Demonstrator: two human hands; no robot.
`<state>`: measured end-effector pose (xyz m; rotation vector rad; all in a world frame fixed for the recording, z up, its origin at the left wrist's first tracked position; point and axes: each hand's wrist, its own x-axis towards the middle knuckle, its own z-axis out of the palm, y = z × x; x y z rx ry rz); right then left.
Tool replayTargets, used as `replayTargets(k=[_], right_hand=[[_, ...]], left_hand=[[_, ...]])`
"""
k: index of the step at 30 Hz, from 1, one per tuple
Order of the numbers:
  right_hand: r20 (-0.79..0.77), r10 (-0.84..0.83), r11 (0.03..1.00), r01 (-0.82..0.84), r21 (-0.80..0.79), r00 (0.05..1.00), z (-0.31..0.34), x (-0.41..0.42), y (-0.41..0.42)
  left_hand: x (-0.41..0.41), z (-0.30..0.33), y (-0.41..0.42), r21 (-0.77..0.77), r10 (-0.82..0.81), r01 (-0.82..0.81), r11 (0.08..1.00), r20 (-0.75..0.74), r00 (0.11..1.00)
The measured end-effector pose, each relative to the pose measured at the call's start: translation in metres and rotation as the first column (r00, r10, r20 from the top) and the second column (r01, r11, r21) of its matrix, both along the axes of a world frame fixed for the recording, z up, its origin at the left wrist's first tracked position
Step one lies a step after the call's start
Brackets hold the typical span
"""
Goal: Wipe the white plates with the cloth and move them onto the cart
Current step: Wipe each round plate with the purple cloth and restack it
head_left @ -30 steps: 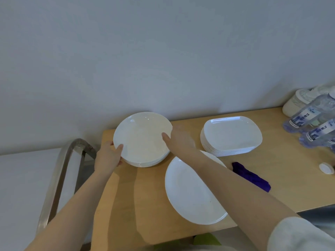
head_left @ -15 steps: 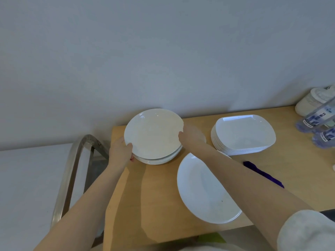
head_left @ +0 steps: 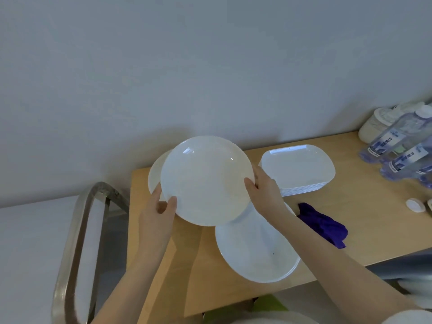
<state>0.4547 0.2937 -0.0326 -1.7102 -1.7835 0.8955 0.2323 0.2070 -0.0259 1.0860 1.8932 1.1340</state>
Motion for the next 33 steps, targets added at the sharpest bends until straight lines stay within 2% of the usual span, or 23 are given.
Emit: replayTargets(k=[11, 22, 30, 33], right_hand=[[0.068, -0.129, 0.987, 0.134, -0.089, 0.989, -0.018, 0.094, -0.086], [0.259, -0.122, 0.955, 0.184, -0.232, 0.958, -0.036, 0.096, -0.107], [0.539, -0.120, 0.951, 0.252, -0.177, 0.834, -0.039, 0.089, -0.108], [0.630, -0.040, 0.961, 0.203, -0.189, 0.776, -0.038, 0.090, -0.106]], left_hand=[[0.073, -0.024, -0.050, -0.060, -0.116, 0.125, 0.990, 0.134, 0.984], [0.087, -0.044, -0.050, -0.175, -0.149, 0.170, 0.970, 0.124, 0.981], [0.091, -0.048, -0.048, -0.199, -0.160, 0.182, 0.963, 0.122, 0.980], [0.091, -0.050, -0.047, -0.186, -0.162, 0.183, 0.965, 0.121, 0.979]])
